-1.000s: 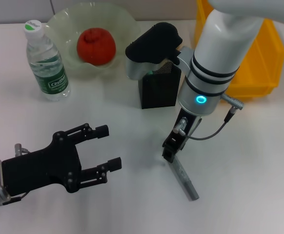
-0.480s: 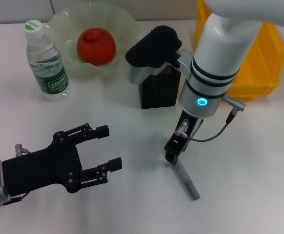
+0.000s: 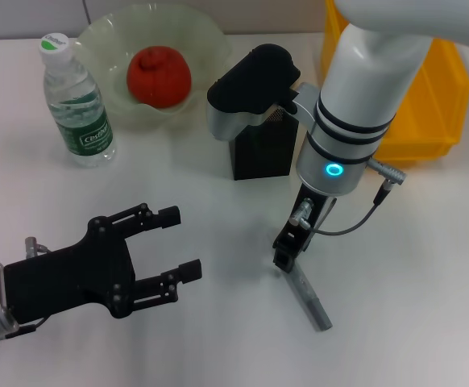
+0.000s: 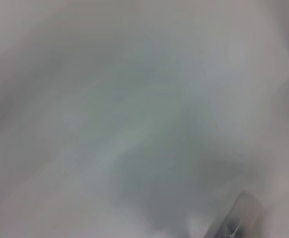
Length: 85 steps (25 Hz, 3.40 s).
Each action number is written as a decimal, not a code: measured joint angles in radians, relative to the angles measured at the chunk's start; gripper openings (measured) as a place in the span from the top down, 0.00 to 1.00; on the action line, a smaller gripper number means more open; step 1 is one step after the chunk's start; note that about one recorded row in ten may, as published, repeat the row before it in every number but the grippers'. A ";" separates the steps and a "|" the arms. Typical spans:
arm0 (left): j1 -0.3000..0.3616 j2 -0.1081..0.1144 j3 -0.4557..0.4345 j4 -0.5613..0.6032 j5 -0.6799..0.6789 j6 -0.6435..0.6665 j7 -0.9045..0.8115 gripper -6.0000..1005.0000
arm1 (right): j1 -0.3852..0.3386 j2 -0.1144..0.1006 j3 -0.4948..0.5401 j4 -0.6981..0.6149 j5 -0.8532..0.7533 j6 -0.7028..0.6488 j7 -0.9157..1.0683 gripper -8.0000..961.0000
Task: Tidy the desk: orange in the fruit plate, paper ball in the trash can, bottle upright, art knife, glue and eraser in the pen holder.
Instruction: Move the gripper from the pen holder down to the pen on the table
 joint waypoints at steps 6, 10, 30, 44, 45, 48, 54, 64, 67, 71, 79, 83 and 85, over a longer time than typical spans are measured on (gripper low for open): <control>-0.002 0.000 0.000 0.000 -0.001 0.000 0.000 0.23 | -0.001 0.000 -0.003 0.000 0.000 0.000 -0.001 0.57; -0.003 0.000 0.000 0.000 -0.001 0.000 0.000 0.23 | -0.001 0.000 -0.008 0.000 0.000 0.000 -0.002 0.59; -0.004 0.000 0.000 0.000 0.000 0.000 0.000 0.23 | -0.010 0.000 -0.014 0.000 0.005 0.000 -0.003 0.67; -0.004 -0.001 0.000 0.000 0.001 0.000 0.000 0.23 | -0.012 0.000 -0.026 -0.003 0.005 0.000 -0.003 0.69; -0.004 -0.001 0.000 0.000 0.001 0.000 0.000 0.23 | -0.012 0.000 -0.029 -0.003 0.005 0.000 -0.003 0.69; -0.003 -0.001 0.000 0.000 0.001 0.000 0.000 0.23 | -0.012 0.000 -0.036 -0.004 0.005 0.001 -0.003 0.69; -0.003 -0.001 0.000 0.000 0.000 0.000 0.000 0.23 | -0.013 0.000 -0.036 -0.005 0.005 0.002 -0.003 0.78; -0.004 -0.001 0.000 0.000 -0.001 0.000 0.000 0.23 | -0.014 0.000 -0.037 -0.009 0.005 0.003 -0.003 0.81; -0.004 -0.002 0.000 0.000 -0.002 0.000 0.000 0.23 | -0.014 0.000 -0.038 -0.010 0.005 0.003 -0.004 0.82; -0.005 -0.001 0.000 0.000 -0.003 0.000 0.000 0.23 | -0.014 0.000 -0.038 -0.009 0.004 0.003 -0.004 0.82; -0.005 -0.002 0.000 0.000 -0.003 0.000 0.000 0.23 | -0.014 0.000 -0.038 -0.009 0.002 0.011 -0.004 0.83; -0.005 -0.002 0.000 0.000 -0.003 0.000 0.000 0.23 | -0.014 0.000 -0.038 -0.012 0.001 0.012 -0.005 0.83; -0.005 -0.002 0.000 0.000 -0.003 0.000 0.000 0.23 | -0.020 0.000 -0.038 -0.026 0.000 0.013 -0.006 0.84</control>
